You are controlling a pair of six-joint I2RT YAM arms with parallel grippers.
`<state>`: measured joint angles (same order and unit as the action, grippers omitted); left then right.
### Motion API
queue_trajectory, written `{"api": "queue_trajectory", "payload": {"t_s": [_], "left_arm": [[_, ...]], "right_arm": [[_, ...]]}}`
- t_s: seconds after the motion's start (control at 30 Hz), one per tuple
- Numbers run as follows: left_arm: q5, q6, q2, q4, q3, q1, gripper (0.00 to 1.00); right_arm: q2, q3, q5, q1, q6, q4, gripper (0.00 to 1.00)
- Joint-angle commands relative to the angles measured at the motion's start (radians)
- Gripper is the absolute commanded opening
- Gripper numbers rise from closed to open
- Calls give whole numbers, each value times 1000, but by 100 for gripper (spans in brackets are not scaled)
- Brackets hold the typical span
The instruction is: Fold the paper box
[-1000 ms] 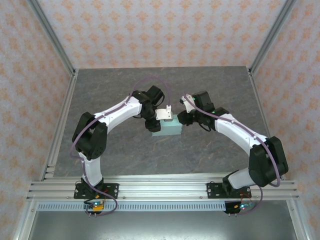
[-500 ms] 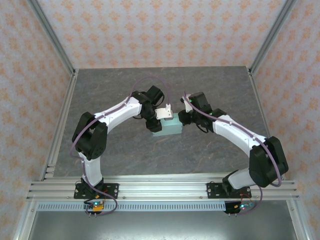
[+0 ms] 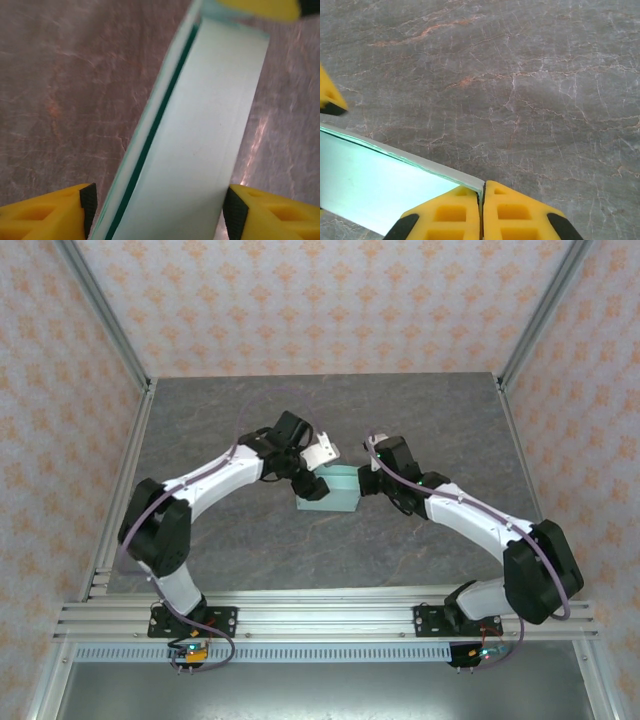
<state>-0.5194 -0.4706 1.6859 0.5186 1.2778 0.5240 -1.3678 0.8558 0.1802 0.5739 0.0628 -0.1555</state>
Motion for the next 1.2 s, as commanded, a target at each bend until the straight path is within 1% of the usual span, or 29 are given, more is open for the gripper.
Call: {"api": "queue_trajectory", "payload": {"t_s": [0.0,0.13,0.27,0.33,0.4,0.43,0.5,0.53,0.63,0.73,0.77,0.87,1.03,1.17], "left_arm": [[-57,173,-112,-160,-65,-27,72],[-34,267,-219,-200,-144,-72,75],[-12,319,-289,-230,-215,-132,74],[-33,288,-309,-217,-236,-137,73],[-103,228,-329,-202,-261,-136,74],[-121,192,-345,-207,-286,-133,77],[-86,144,-362,-247,-339,-130,82],[-42,132,-357,-265,-353,-130,84],[57,98,-277,-249,-319,-130,84],[145,128,-179,-266,-257,-130,82],[156,140,-154,-289,-242,-130,82],[164,161,-100,-364,-212,-130,82],[134,134,6,-353,-120,-130,82],[119,128,62,-346,-63,-130,82]], "right_arm": [[22,-13,-72,17,31,15,9],[29,-9,-79,30,25,26,9],[26,7,-76,29,10,11,9],[25,16,-71,29,4,2,9],[25,20,-65,30,1,-2,9],[24,20,-61,30,-1,-2,9],[20,20,-57,29,-7,-3,9],[15,23,-52,30,-13,-6,9],[2,36,-31,30,-15,-10,9],[-17,59,-9,29,-22,-21,9],[-22,65,-9,29,-24,-24,9],[-33,76,-3,30,-34,-31,9],[-45,93,27,29,-53,-46,9],[-67,110,52,30,-91,-62,9]]}}
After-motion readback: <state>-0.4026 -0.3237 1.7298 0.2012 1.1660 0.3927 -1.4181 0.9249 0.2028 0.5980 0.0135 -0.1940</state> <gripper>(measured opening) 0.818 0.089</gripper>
